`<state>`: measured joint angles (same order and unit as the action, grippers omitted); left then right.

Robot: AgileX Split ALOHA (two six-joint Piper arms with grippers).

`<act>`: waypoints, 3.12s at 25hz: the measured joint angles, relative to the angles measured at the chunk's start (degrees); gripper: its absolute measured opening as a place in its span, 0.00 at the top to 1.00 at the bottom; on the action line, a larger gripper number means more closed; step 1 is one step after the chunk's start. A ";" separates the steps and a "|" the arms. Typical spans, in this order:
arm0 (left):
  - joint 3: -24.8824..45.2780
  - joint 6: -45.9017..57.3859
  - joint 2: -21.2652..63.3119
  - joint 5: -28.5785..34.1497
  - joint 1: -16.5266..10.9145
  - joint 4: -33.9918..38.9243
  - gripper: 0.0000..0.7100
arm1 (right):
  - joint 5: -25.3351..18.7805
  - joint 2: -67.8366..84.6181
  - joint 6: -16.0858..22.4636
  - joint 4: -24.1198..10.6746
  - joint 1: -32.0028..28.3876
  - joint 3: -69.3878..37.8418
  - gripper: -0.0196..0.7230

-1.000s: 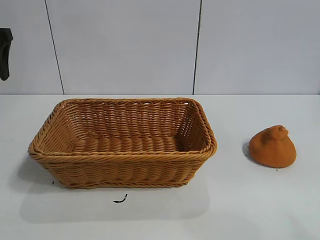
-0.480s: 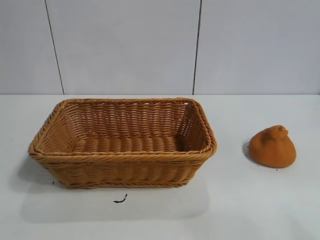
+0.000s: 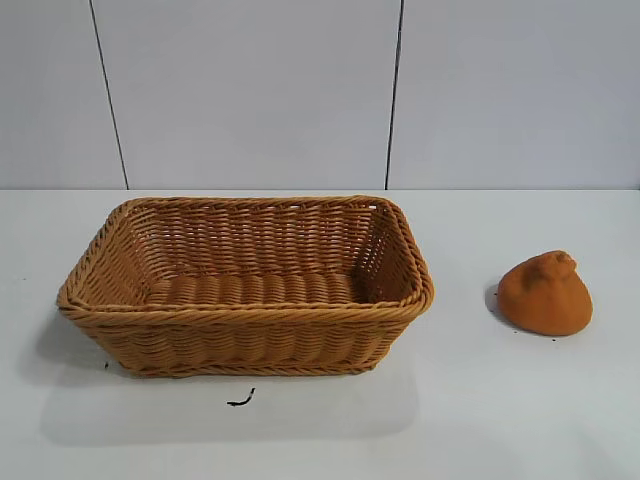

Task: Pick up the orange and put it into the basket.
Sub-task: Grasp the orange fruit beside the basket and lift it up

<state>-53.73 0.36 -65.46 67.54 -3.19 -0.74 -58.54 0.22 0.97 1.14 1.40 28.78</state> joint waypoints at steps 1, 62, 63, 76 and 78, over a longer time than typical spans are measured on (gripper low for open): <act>4.00 -0.05 4.92 -1.87 0.00 0.00 0.02 | 0.00 0.00 0.00 0.00 0.00 0.00 0.15; 25.09 -0.36 65.77 -6.37 0.00 -1.67 0.02 | 3.34 -74.90 0.25 -0.68 0.00 35.56 0.15; 25.09 -0.36 65.77 -6.37 0.00 -1.67 0.02 | 3.38 -76.63 0.25 -0.68 0.00 36.43 0.15; 25.09 -0.36 65.77 -6.37 0.00 -1.67 0.02 | 3.99 -99.88 -0.07 0.86 0.00 47.02 0.15; 25.09 -0.36 65.77 -6.37 0.00 -1.67 0.02 | 3.99 -102.74 -0.52 1.77 0.00 47.62 0.15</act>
<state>-28.63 0.00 0.31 61.17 -3.19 -2.41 -54.55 -102.51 0.45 2.91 1.40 76.40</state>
